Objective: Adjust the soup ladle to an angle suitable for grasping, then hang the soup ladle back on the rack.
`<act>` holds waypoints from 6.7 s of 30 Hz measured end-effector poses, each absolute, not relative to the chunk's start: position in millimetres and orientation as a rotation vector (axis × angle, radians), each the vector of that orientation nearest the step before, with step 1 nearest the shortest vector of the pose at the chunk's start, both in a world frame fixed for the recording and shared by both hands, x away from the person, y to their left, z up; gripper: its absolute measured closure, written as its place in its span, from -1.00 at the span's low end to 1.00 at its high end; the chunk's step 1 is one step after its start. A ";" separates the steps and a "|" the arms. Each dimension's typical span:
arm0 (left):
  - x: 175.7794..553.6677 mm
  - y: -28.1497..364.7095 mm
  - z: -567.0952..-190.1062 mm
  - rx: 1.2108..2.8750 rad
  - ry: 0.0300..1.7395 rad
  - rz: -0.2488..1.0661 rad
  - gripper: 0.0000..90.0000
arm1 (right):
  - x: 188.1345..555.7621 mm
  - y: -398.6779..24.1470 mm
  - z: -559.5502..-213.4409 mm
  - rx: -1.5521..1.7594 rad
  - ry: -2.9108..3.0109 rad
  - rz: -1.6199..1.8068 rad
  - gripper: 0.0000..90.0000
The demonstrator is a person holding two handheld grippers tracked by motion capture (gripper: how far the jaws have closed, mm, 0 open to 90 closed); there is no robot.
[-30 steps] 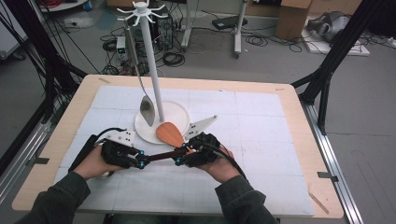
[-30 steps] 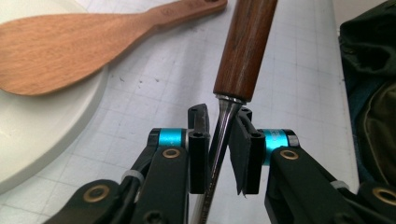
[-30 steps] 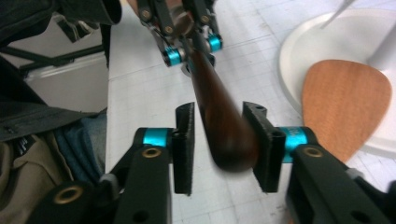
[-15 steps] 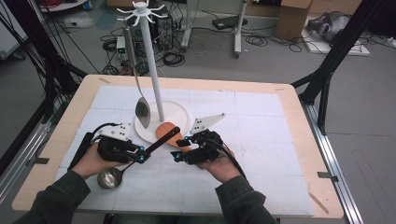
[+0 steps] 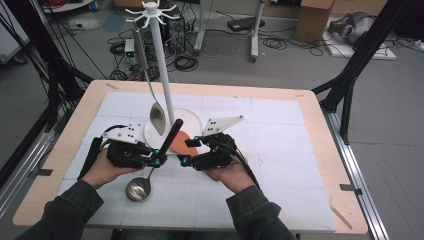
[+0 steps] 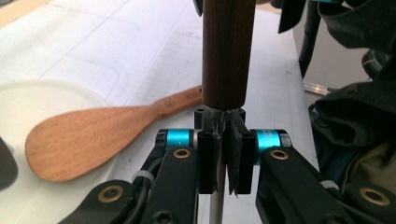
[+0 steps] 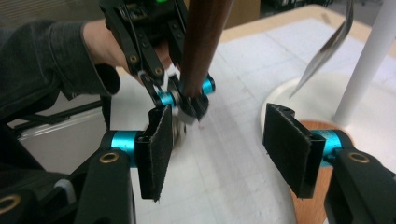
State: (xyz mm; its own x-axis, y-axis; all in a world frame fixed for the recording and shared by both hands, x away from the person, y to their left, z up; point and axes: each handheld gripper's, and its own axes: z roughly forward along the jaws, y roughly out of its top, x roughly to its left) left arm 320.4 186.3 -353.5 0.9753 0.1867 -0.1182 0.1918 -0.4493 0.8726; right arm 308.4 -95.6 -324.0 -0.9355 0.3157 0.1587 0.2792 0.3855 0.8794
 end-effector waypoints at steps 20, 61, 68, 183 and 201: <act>321.0 159.5 -345.5 1.985 0.251 -0.001 0.86 | 308.6 -78.8 -294.2 0.493 2.466 1.728 0.16; 314.5 157.5 -318.2 1.908 0.237 0.015 0.63 | 313.2 -81.4 -276.6 0.357 2.440 1.877 0.55; 317.6 159.3 -319.1 1.892 0.213 -0.063 0.58 | 312.8 -82.1 -275.8 0.296 2.472 1.871 0.62; 402.4 204.5 -185.5 1.864 0.313 0.126 0.63 | 281.1 -263.6 -381.7 0.996 2.227 1.522 -0.99; 413.5 211.1 -180.6 1.859 0.355 0.129 0.63 | 280.5 -262.7 -380.8 0.978 2.220 1.537 -0.99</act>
